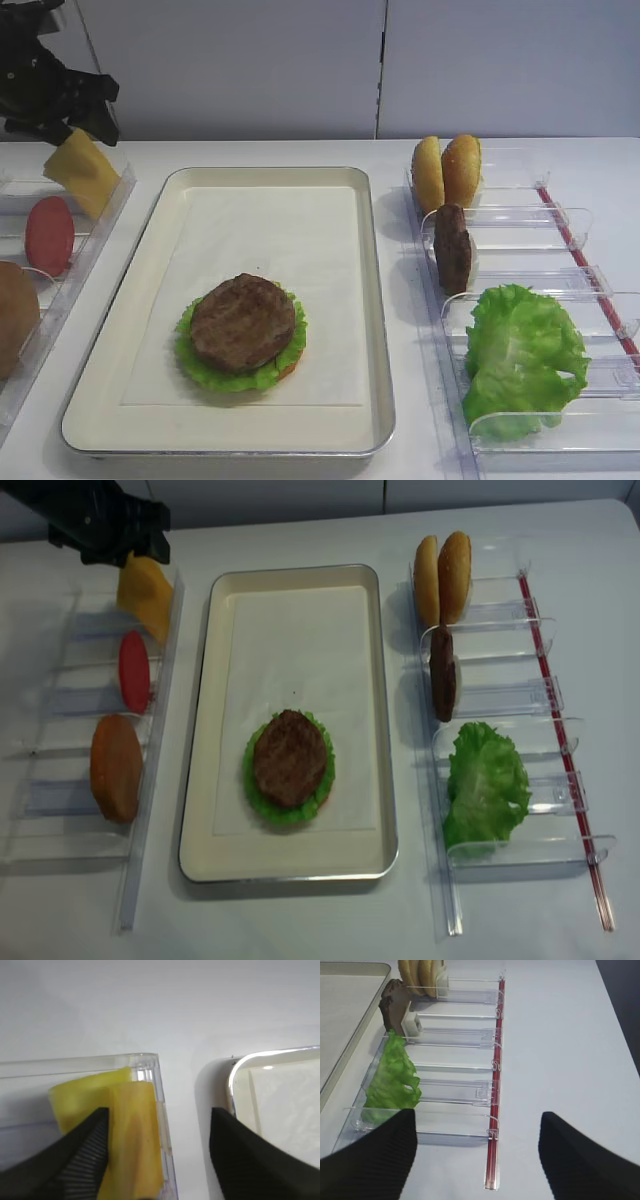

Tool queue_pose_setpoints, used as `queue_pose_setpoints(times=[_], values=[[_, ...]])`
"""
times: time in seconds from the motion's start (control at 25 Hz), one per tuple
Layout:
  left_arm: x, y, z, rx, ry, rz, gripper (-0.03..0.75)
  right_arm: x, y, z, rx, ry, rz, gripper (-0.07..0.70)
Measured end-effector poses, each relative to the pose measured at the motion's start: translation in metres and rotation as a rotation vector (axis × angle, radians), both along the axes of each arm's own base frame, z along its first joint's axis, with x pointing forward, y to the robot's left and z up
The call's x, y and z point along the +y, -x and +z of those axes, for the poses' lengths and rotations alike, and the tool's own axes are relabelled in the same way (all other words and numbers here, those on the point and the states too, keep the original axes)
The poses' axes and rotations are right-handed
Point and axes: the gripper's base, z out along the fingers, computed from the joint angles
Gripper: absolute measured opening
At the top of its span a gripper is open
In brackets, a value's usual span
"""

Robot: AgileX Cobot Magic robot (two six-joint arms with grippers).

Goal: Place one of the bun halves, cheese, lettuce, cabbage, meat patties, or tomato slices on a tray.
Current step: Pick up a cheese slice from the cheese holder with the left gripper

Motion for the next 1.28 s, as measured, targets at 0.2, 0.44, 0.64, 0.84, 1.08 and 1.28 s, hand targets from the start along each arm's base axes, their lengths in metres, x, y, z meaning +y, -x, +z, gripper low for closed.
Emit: queue_pose_setpoints(times=[0.2,0.44,0.64,0.84,1.08,1.28], values=[[-0.0005,0.002,-0.0007,0.023,0.001,-0.009,0.348,0.0,0.0,0.0,0.0,0.0,0.0,0.545],[-0.0002,0.0043,-0.0018,0.049,-0.006,-0.019,0.299,0.0,0.0,0.0,0.0,0.0,0.0,0.545],[0.0,0.0055,-0.0024,0.064,-0.007,-0.017,0.209,-0.0001,0.0,0.0,0.0,0.001,-0.001,0.545],[0.0053,0.0076,-0.0044,0.101,-0.05,0.033,0.009,-0.0001,0.0,0.0,0.0,0.001,-0.001,0.545],[0.0083,0.0081,-0.0051,0.11,-0.077,0.055,-0.001,-0.0001,0.0,0.0,0.0,0.001,-0.001,0.545],[0.0059,0.008,-0.0047,0.112,-0.046,0.06,-0.001,-0.0001,0.0,0.0,0.0,0.001,-0.001,0.545]])
